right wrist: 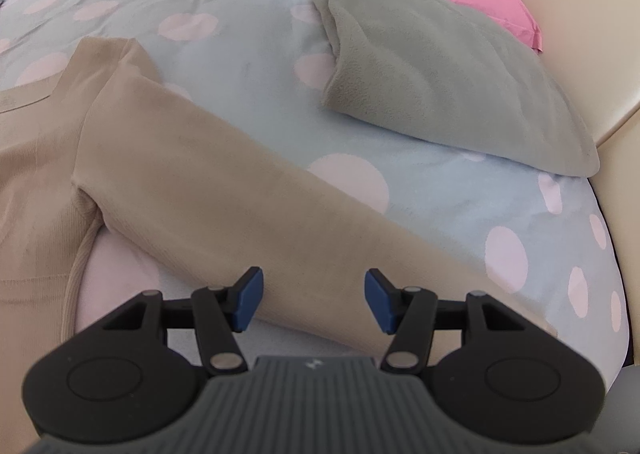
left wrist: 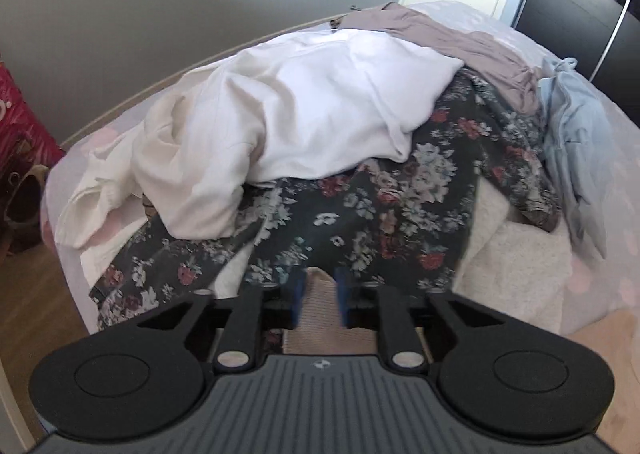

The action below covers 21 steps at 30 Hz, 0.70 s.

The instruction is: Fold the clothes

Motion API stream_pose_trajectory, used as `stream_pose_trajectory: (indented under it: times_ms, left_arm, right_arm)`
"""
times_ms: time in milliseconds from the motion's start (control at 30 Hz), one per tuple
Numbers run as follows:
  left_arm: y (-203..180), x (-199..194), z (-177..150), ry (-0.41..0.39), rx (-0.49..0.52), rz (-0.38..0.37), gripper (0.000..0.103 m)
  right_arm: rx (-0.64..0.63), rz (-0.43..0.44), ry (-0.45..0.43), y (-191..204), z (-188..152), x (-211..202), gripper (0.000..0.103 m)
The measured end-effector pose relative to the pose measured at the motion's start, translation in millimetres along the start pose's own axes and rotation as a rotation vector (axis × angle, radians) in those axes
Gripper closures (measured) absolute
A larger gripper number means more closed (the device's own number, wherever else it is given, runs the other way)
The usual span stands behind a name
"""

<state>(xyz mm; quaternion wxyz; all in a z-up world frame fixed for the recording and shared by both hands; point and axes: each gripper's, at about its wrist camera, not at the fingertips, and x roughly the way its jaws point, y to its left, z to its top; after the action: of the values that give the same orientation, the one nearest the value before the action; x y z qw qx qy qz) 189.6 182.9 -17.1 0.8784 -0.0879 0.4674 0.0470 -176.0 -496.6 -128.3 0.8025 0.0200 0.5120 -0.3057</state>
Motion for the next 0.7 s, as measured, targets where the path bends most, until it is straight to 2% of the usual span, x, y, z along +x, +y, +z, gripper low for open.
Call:
stream_pose_trajectory:
  times_ms: [67, 333, 533, 633, 700]
  left_arm:
    - [-0.4, -6.0, -5.5, 0.011, -0.004, -0.019, 0.062]
    - [-0.6, -24.1, -16.8, -0.001, 0.031, -0.007, 0.059]
    - [6.1, -9.9, -21.7, 0.036, 0.027, 0.018, 0.055]
    - [2.5, 10.8, -28.7, 0.133, 0.072, 0.041, 0.056]
    - [-4.2, 24.3, -37.0, 0.198, 0.138, 0.09, 0.057]
  right_arm:
    - [-0.008, 0.004, 0.0, 1.7, 0.4, 0.5, 0.043]
    - [-0.02, 0.016, -0.006, 4.7, 0.5, -1.8, 0.043]
    - [-0.02, 0.017, -0.006, 5.9, 0.7, -2.2, 0.043]
    - [-0.026, 0.017, -0.008, 6.5, 1.7, -2.3, 0.043]
    - [-0.025, 0.019, -0.011, 6.3, 1.7, -3.2, 0.043]
